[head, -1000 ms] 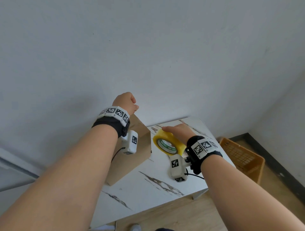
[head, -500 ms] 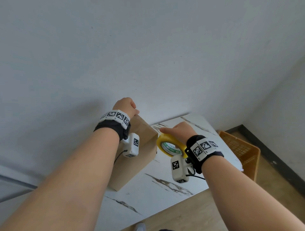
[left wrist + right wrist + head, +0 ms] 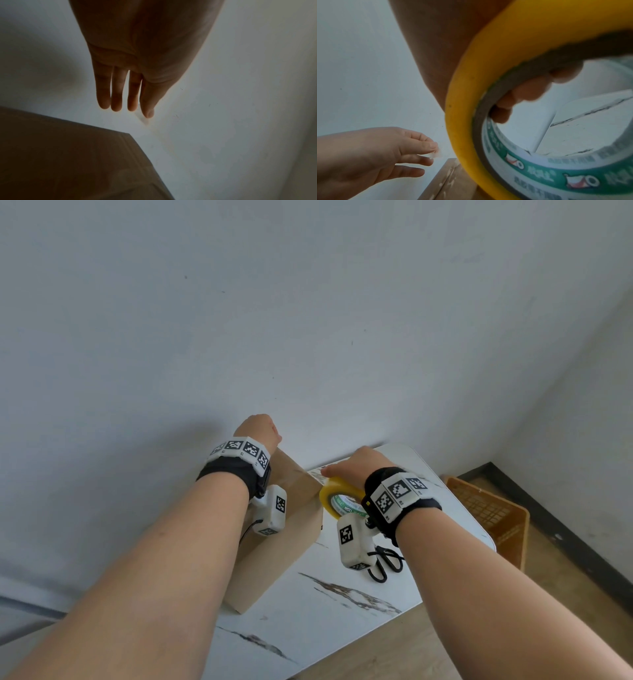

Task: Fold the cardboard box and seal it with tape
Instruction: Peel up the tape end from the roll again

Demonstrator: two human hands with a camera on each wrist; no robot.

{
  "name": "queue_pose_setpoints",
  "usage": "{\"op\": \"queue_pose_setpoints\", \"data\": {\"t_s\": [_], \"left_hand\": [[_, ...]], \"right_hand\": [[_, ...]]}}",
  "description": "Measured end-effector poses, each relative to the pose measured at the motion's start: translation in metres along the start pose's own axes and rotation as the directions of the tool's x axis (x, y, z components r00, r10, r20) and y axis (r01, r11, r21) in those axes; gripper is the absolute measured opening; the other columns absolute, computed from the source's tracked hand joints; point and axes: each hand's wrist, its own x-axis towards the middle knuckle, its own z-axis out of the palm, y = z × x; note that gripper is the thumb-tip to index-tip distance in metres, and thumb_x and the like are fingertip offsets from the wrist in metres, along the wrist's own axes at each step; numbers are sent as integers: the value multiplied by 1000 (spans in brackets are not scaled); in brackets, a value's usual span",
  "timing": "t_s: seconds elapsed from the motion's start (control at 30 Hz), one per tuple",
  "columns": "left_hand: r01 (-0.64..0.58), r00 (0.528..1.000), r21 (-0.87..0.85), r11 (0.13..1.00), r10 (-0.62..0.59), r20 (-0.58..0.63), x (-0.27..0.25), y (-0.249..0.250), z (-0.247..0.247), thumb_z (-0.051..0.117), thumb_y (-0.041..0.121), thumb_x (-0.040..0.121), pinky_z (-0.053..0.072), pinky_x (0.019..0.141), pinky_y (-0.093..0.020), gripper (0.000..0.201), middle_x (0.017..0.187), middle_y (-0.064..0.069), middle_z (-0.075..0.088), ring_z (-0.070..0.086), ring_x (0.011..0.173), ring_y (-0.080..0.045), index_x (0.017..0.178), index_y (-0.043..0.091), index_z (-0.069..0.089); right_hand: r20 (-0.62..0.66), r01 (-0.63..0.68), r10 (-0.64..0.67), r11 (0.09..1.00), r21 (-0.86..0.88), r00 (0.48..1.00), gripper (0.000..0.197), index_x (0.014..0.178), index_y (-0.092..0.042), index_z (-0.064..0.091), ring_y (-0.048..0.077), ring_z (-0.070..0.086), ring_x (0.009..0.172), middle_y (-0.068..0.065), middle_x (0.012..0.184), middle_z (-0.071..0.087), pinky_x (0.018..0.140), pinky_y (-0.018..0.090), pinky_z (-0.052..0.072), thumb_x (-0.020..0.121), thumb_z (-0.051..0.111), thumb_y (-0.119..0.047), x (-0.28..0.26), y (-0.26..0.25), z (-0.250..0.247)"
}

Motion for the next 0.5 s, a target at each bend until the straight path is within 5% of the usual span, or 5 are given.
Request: {"op": "queue_pose_setpoints", "data": {"t_s": [0.07,0.5], "left_hand": [[11,999,25,1000,-12,42,4,1,1,56,16,93,46,82,-33,23,113,-14,66,61,105,-30,107,1,66],[78,983,9,997,-79,164,23,-5,4,61,16,87,52,90,-37,24,107,-15,69,65,101,-31,103,0,68]], "right_hand": [[23,-23,23,1000,7,999,40,85,-16,55,21,54,79,0,73,52,68,31,42,71,71,-50,4,-4,0],[63,-50,64,979,-198,996,37,82,-17,57,17,60,71,0,74,59,59,27,44,75,66,-52,22,-14,4]]}}
